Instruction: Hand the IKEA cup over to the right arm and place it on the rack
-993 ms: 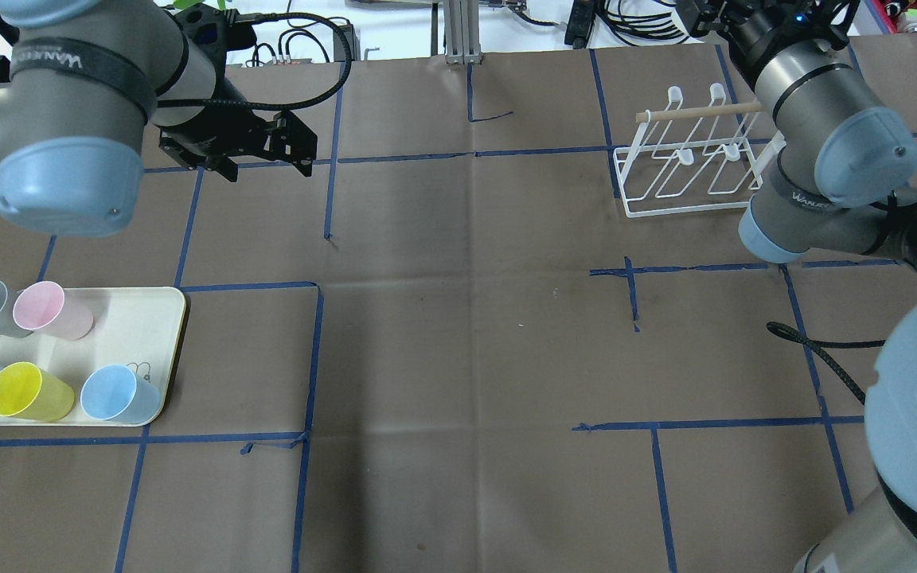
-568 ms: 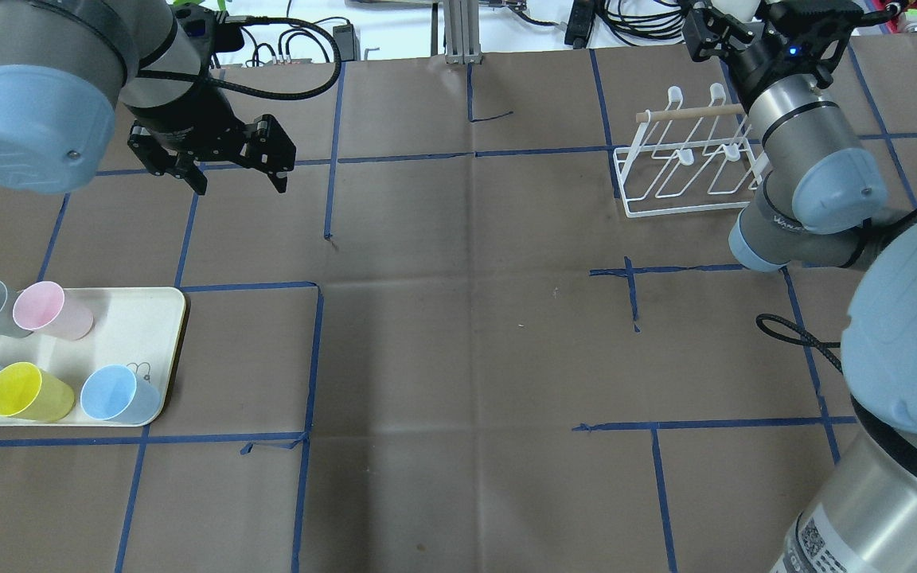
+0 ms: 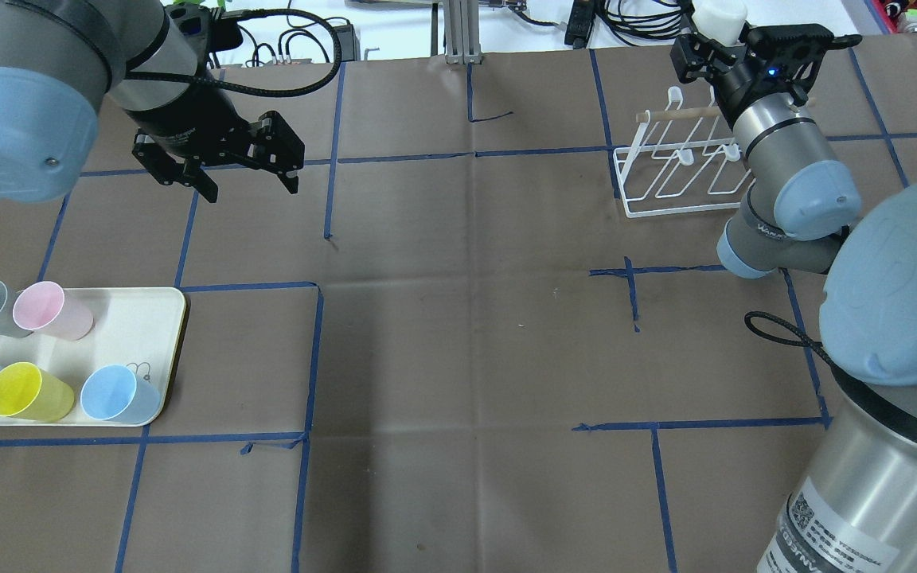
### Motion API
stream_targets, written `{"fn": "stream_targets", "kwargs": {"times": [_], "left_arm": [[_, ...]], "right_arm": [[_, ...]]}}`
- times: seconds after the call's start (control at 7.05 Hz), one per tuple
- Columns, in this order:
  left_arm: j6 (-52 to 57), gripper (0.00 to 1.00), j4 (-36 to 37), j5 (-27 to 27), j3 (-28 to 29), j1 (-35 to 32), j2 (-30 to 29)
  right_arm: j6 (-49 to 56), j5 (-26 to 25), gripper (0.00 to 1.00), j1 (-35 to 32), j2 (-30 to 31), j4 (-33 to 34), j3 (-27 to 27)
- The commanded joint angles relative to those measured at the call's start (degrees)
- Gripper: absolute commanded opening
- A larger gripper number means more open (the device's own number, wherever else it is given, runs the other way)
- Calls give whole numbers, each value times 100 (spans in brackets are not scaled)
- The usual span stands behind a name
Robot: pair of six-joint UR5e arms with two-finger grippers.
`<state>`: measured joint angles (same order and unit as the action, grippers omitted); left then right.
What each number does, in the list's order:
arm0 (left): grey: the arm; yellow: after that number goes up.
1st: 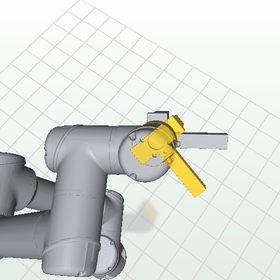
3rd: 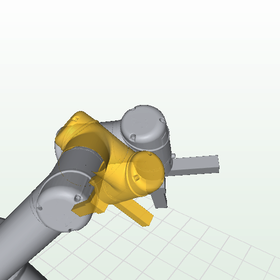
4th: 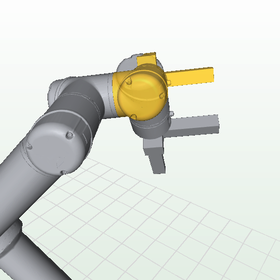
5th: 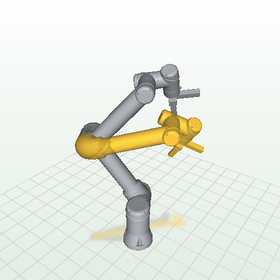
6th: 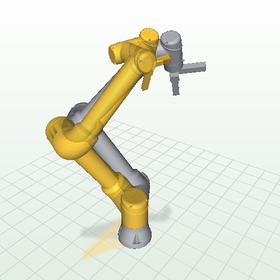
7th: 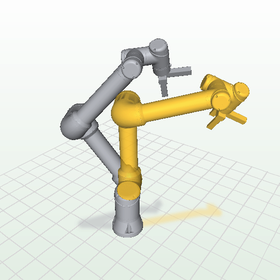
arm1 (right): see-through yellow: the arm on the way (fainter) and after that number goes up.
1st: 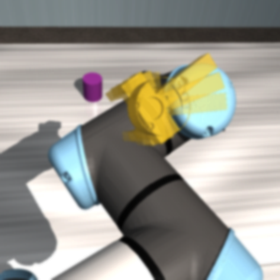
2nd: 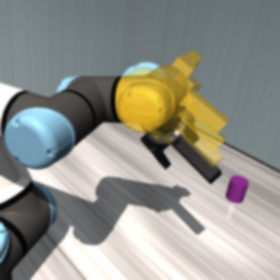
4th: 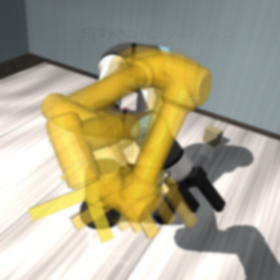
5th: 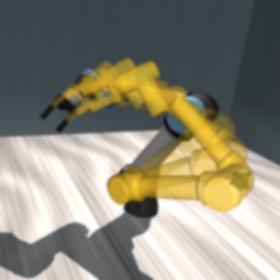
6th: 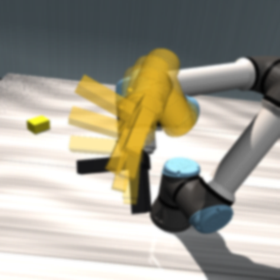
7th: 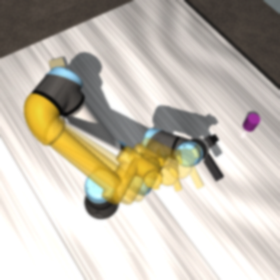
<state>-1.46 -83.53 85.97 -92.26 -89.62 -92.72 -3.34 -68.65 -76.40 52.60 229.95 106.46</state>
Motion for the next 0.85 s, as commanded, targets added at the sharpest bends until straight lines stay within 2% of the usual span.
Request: {"fn": "stream_targets", "kwargs": {"times": [0.0,0.28,0.43,0.71], "left_arm": [[-12,100,-268,34,-99,-3,140],[442,100,-330,173,-440,241,281],[688,100,-330,383,-581,608,464],[1777,100,-295,473,-1055,1609,711]], "right_arm": [[264,9,18,-15,-74,-99,85],[447,36,18,-15,-170,-169,77],[492,44,18,-24,-171,-387,68],[492,53,18,-41,-188,-433,50]]}}
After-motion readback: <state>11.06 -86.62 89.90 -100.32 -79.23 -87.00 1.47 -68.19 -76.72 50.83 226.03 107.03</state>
